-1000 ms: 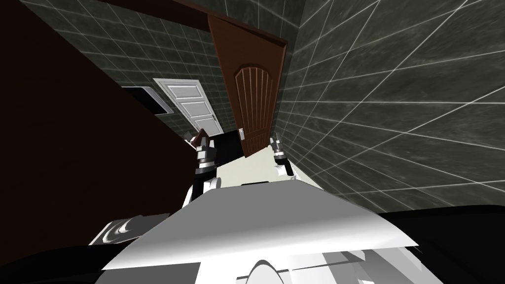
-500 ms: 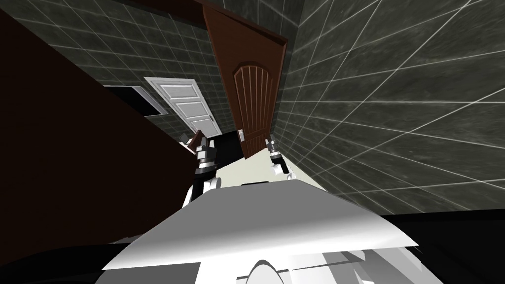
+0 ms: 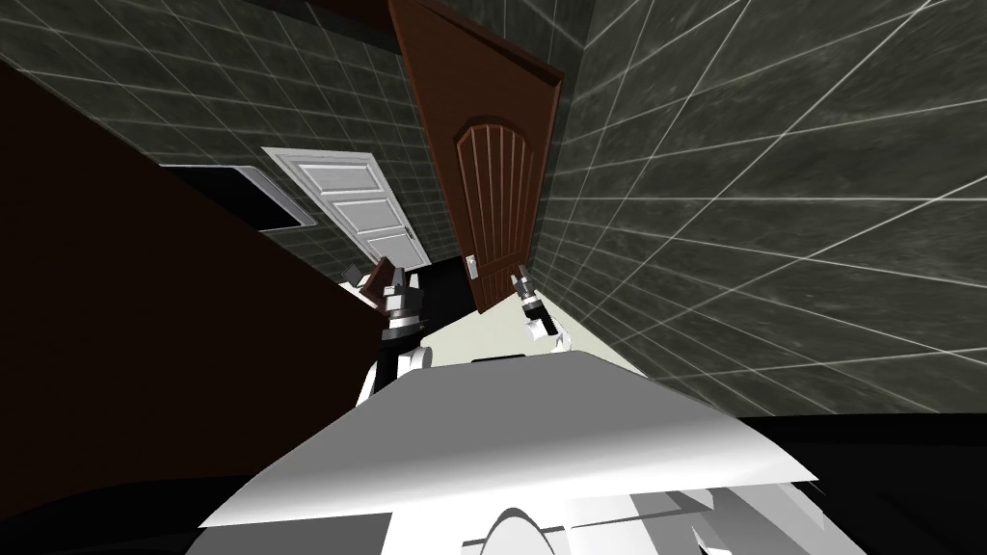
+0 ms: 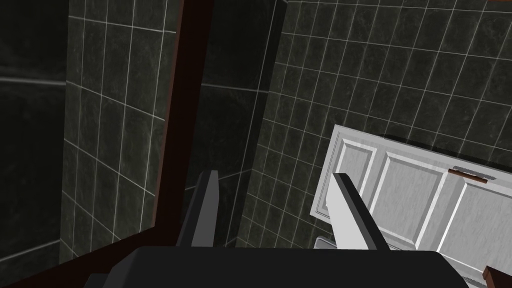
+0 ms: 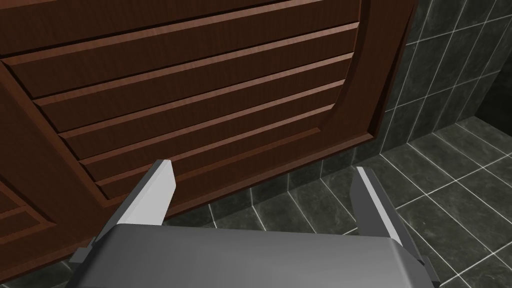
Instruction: Pull the door open
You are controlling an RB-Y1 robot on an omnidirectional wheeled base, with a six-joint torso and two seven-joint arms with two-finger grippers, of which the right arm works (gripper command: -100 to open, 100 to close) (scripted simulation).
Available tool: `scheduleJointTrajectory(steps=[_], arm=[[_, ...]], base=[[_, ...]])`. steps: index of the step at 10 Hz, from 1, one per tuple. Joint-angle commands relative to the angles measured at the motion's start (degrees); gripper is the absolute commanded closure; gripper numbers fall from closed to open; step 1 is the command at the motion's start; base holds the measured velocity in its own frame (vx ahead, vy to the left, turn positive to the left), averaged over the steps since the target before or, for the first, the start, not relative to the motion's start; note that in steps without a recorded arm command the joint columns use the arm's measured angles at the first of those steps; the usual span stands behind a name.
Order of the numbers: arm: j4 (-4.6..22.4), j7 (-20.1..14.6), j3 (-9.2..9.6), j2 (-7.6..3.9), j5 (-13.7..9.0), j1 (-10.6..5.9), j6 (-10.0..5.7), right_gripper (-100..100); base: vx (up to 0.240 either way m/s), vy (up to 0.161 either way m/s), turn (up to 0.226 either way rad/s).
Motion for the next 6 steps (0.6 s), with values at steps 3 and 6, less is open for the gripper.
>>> scheduleJointTrajectory(steps=[3, 6], arm=[[5.0, -1.4, 2.67, -0.85, -0.1, -3.21, -0.07, -100], [8.9, -2.6, 4.81, -1.6, -0.2, -5.87, 0.03, -100]], base=[[0.082, 0.08, -0.064], [0.096, 0.074, -0.07]])
